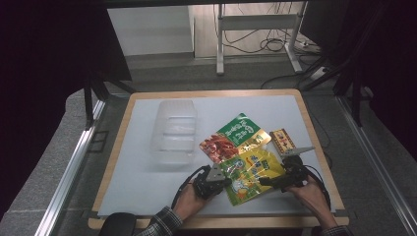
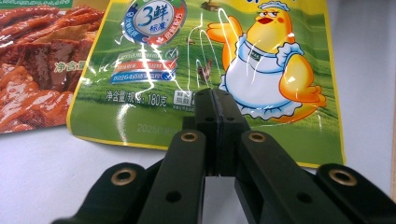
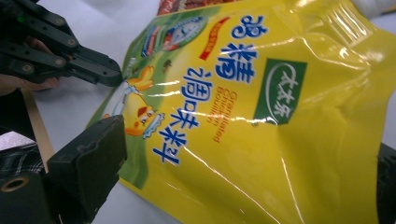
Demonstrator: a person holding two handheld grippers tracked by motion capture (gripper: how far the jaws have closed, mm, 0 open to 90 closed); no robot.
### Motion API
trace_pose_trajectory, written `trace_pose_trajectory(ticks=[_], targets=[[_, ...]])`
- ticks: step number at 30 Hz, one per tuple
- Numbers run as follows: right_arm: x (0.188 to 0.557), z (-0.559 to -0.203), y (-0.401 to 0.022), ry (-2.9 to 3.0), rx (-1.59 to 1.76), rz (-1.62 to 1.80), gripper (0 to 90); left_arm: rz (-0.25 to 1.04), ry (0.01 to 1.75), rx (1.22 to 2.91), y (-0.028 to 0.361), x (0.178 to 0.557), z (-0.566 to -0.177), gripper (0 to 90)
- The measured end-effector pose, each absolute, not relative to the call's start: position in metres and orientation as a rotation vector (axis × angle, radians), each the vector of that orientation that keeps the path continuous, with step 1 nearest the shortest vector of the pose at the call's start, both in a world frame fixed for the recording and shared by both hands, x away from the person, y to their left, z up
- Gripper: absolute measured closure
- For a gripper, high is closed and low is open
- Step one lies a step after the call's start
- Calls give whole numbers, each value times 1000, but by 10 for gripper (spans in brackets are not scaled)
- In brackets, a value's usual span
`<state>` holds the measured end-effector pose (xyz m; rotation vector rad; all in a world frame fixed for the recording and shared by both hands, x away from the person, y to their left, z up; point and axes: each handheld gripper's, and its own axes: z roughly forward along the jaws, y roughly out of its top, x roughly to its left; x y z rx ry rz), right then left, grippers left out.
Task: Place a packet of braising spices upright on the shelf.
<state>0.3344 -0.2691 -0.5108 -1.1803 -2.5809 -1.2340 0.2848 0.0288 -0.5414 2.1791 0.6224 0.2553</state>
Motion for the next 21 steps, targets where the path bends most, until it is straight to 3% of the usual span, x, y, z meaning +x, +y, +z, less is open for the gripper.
trace_pose_trajectory(ticks=[6, 9, 10, 11, 13, 19, 21], targets=[[336, -511, -270, -2556, -1194, -1217, 84, 249, 616, 2181, 30, 286, -541, 899], [336, -507, -270, -2622, -1257, -1178, 287, 250, 609, 2192, 31, 286, -541, 899], [336, -505, -272, -2654, -1281, -1167, 400, 252, 610, 2191, 31, 286, -541, 898], [336, -505, -272, -2654, -1281, -1167, 400, 255, 611, 2193, 30, 286, -541, 898], [338, -504, -276, -2651, -1323, -1181, 554, 261, 607, 2196, 30, 285, -541, 897], [340, -505, -278, -2636, -1413, -1136, 714, 272, 607, 2194, 30, 285, -540, 890], [340, -505, -278, -2646, -1414, -1121, 725, 275, 609, 2189, 30, 284, -540, 888]])
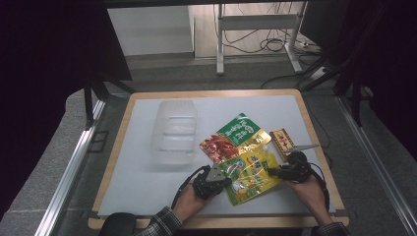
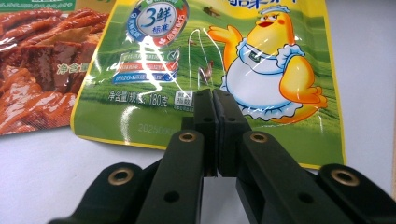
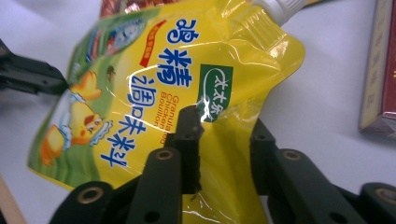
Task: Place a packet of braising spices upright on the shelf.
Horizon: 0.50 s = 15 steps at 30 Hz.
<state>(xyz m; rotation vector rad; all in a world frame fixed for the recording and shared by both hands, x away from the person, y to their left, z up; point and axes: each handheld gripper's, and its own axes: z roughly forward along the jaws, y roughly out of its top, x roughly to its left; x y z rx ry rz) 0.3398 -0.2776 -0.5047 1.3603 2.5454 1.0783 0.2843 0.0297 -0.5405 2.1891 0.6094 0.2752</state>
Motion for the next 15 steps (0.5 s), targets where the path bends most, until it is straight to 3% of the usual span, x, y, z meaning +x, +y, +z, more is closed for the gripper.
trace_pose_trajectory(ticks=[1, 6, 15], targets=[[340, -505, -276, 2549, 1343, 1048, 776, 274, 613, 2186, 29, 284, -540, 888], [341, -502, -279, 2560, 1343, 1057, 851, 281, 615, 2187, 30, 284, -539, 861], [337, -490, -281, 2544, 1282, 1148, 878, 310, 614, 2185, 38, 277, -532, 727]])
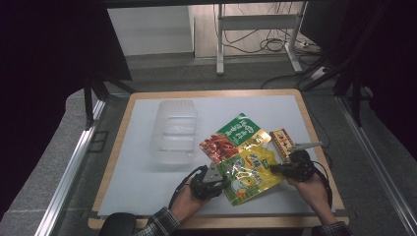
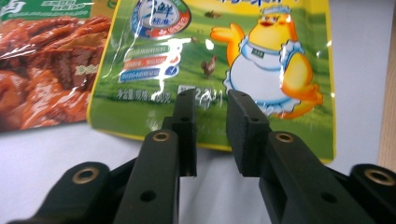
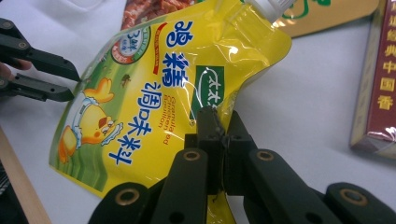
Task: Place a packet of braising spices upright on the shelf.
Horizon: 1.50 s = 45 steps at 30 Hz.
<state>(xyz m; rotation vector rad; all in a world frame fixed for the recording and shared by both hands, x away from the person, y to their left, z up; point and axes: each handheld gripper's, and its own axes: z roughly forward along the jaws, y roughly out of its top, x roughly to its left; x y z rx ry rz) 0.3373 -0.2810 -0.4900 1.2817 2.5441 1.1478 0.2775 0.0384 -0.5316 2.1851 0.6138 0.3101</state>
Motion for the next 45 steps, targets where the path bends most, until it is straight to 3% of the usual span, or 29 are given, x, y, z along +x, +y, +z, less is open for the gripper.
trace_pose_trajectory(ticks=[17, 23, 25, 31, 45], targets=[[333, -464, -273, 2538, 1178, 1226, 883, 307, 678, 2121, 73, 259, -521, 528], [333, -454, -270, 2535, 1163, 1284, 884, 329, 698, 2119, 81, 252, -523, 370], [333, -448, -266, 2535, 1145, 1296, 884, 336, 700, 2126, 82, 252, -524, 244], [331, -434, -259, 2560, 1092, 1346, 885, 352, 697, 2103, 84, 250, -523, 95], [328, -402, -237, 2594, 950, 1322, 887, 392, 673, 2130, 81, 249, -525, 12]])
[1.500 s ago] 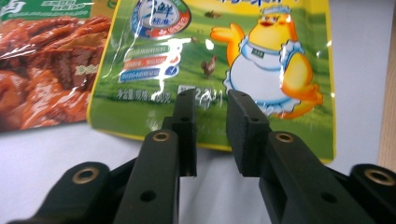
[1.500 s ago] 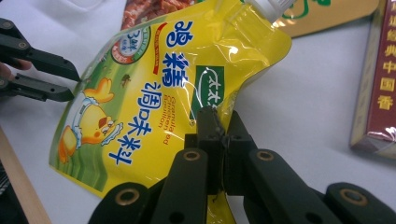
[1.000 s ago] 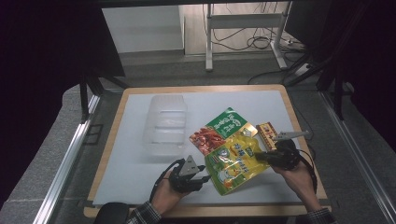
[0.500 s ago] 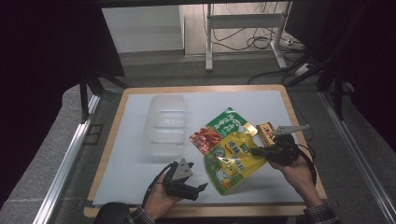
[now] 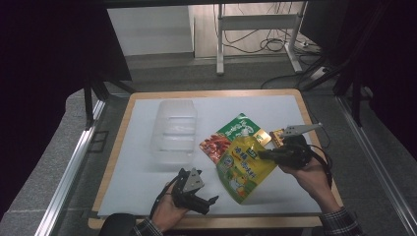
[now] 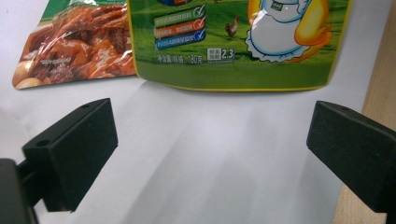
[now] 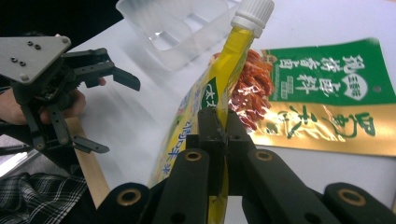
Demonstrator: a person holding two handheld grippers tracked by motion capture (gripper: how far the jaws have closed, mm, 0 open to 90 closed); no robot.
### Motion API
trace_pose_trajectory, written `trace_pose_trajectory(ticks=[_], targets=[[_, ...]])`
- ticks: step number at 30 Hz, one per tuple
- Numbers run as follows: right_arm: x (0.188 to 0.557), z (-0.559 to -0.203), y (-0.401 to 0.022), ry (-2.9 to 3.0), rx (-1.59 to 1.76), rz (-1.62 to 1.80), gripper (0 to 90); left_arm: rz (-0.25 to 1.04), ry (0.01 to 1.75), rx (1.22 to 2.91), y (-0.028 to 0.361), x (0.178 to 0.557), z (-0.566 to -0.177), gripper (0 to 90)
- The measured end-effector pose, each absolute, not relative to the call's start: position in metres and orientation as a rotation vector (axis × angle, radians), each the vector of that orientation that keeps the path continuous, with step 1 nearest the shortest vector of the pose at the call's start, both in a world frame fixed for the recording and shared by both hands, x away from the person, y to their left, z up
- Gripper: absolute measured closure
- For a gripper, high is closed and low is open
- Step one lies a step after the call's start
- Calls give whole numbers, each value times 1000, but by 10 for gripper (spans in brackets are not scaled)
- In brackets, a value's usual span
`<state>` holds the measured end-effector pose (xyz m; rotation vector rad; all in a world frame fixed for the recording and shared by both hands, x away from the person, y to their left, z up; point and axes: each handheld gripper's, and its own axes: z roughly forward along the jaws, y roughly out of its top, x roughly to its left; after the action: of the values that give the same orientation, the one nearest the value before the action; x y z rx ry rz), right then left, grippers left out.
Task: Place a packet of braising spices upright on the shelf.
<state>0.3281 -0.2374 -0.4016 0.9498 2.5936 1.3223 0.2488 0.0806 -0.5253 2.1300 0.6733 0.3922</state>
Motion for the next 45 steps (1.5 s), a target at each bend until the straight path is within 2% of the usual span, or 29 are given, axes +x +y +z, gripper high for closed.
trace_pose_trajectory(ticks=[20, 45], targets=[[335, -364, -208, 2571, 752, 1218, 888, 449, 690, 2139, 92, 237, -524, 5], [371, -351, -188, 2546, 698, 1244, 888, 475, 720, 2143, 103, 229, -525, 3]])
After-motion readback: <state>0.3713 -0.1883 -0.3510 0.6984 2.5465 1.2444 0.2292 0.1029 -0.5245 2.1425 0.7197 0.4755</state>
